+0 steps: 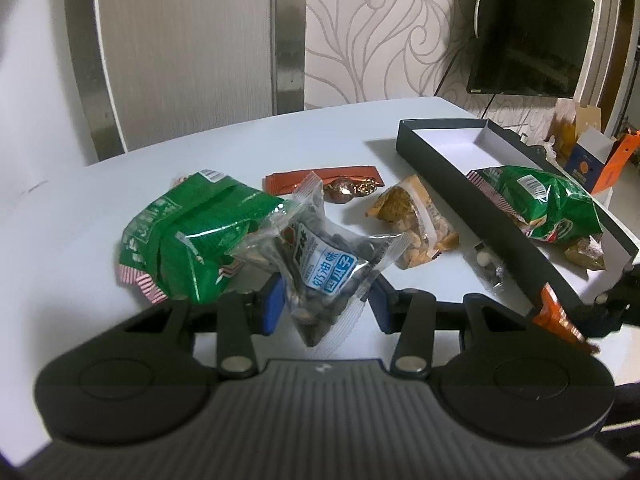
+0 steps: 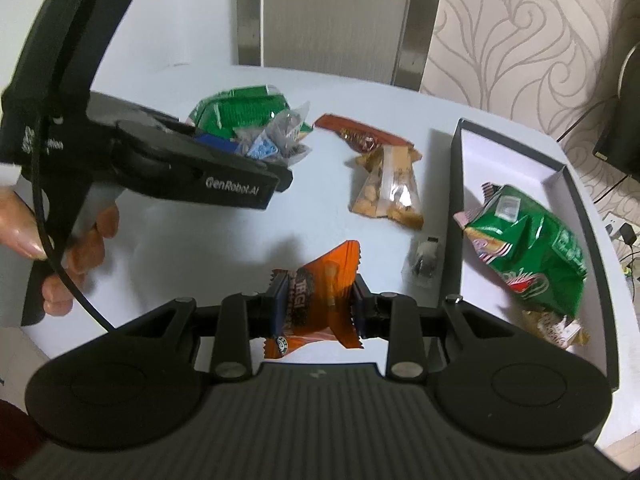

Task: Organize snacks
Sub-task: 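Grasp the clear blue-labelled nut bag with the left tool while the right tool holds the orange snack, then lower the nut bag into the box with the left tool while the right tool releases the orange snack there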

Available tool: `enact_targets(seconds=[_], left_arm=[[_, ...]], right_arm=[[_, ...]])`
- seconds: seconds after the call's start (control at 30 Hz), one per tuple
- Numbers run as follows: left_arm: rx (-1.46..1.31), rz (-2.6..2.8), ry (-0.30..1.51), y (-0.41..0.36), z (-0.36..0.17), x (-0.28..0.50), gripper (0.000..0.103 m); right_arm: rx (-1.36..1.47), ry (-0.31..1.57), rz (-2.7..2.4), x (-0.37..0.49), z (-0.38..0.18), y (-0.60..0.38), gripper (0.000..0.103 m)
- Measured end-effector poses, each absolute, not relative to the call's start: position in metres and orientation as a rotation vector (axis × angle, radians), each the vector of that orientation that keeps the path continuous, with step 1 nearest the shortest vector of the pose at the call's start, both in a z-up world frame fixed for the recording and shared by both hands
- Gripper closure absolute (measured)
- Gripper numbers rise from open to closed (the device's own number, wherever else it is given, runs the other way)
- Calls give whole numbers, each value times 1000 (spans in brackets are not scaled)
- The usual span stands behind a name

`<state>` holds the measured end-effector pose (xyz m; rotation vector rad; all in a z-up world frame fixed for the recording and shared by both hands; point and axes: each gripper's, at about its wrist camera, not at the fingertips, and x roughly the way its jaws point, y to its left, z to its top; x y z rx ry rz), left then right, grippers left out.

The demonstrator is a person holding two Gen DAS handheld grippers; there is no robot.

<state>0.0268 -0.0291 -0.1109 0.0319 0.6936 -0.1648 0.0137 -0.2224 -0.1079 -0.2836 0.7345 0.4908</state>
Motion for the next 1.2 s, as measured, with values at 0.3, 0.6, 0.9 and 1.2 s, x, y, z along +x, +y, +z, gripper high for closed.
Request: enact_targets(seconds=[0.3, 0.6, 0.9, 1.2], left_arm=[[62, -202, 671, -43, -103, 26, 55], [73, -253, 634, -73, -86, 49, 55], [85, -318, 599, -118, -75, 78, 55], [94, -359, 582, -156, -71, 108, 55]], right_arm=[[-250, 659, 424, 20, -77, -239, 66], [-214, 632, 341, 30, -62, -274, 66], [-200, 641, 274, 43, -61, -316, 66], [-192, 656, 240, 61, -66, -339, 66]])
